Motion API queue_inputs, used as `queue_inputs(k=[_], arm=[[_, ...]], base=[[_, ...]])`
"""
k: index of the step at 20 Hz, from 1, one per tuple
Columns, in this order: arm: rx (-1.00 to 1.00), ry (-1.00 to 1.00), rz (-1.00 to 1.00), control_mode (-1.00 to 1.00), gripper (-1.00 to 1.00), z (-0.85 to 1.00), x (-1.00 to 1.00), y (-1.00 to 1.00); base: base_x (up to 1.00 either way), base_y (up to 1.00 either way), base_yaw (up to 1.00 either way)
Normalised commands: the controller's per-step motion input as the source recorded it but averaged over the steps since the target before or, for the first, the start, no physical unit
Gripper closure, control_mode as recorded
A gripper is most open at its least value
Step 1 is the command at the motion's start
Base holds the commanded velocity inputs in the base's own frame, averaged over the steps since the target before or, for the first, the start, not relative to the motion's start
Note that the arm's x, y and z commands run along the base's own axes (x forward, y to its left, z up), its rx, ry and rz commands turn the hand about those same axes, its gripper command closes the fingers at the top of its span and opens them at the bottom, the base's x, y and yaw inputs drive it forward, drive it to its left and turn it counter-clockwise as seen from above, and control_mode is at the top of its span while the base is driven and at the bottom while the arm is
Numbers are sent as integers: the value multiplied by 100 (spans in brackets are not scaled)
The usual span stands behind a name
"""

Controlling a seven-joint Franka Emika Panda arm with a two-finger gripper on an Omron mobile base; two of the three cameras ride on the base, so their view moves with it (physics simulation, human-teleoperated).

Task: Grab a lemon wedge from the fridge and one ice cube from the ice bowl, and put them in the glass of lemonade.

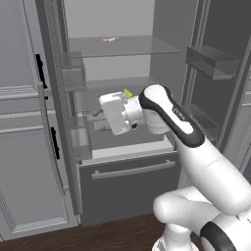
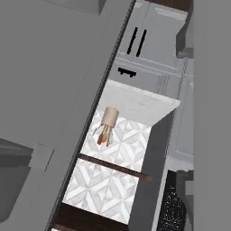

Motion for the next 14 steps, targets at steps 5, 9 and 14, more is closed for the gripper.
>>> queue_inputs(k=[5, 9, 14], arm=[[-45, -1, -25, -100, -100, 0, 0, -56], [-48, 0, -26, -100, -100, 1, 0, -64], [-39, 0, -28, -100, -100, 8, 0, -87]], base=[[0, 0, 0], [0, 0, 0], [0, 0, 0]])
